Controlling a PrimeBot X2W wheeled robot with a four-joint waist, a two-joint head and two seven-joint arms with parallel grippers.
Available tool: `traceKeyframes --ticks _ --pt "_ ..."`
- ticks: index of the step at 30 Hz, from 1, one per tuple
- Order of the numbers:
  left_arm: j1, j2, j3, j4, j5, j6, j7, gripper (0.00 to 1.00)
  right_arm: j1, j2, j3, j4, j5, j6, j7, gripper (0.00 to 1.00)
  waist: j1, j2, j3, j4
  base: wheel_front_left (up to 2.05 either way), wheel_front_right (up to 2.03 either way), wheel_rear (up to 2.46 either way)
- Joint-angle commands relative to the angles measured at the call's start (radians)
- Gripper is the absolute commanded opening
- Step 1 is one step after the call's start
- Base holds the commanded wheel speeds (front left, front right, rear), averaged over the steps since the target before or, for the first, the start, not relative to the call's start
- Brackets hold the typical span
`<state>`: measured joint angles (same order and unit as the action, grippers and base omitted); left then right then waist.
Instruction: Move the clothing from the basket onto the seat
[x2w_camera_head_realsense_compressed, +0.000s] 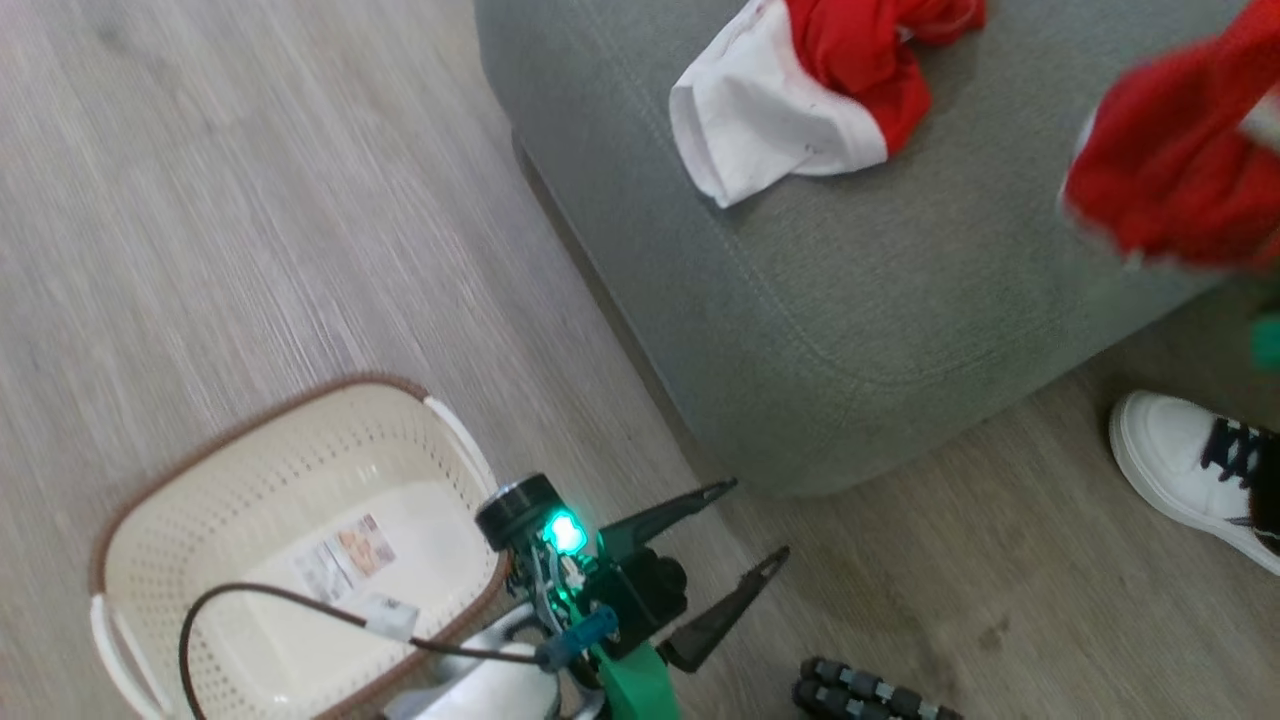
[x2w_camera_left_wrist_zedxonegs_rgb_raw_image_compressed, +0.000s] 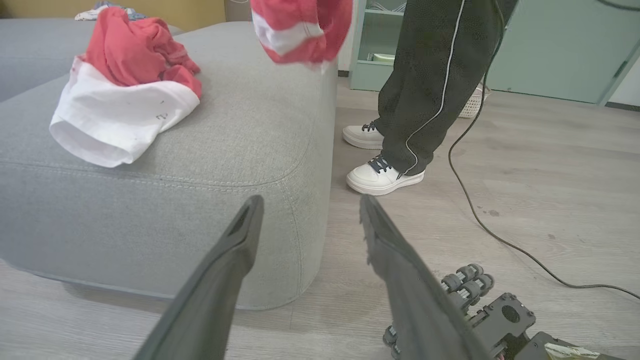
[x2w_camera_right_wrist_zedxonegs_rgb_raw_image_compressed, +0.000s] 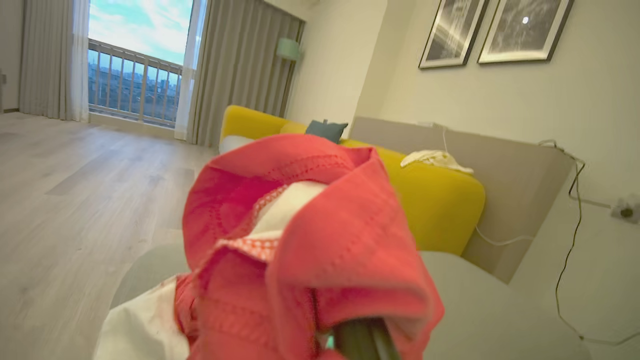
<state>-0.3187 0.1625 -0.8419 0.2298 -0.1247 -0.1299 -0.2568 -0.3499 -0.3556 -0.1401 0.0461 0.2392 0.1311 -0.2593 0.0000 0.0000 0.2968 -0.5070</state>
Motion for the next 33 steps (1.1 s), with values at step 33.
traceKeyframes --ticks 33 --pt "-0.225 0.079 -0.035 0.009 0.048 -0.001 -0.005 1.00 -0.868 -0.355 0.099 0.642 0.354 0.000 -0.002 0.00 0.0000 0.0000 0.441 0.204 0.00 0.00 0.00"
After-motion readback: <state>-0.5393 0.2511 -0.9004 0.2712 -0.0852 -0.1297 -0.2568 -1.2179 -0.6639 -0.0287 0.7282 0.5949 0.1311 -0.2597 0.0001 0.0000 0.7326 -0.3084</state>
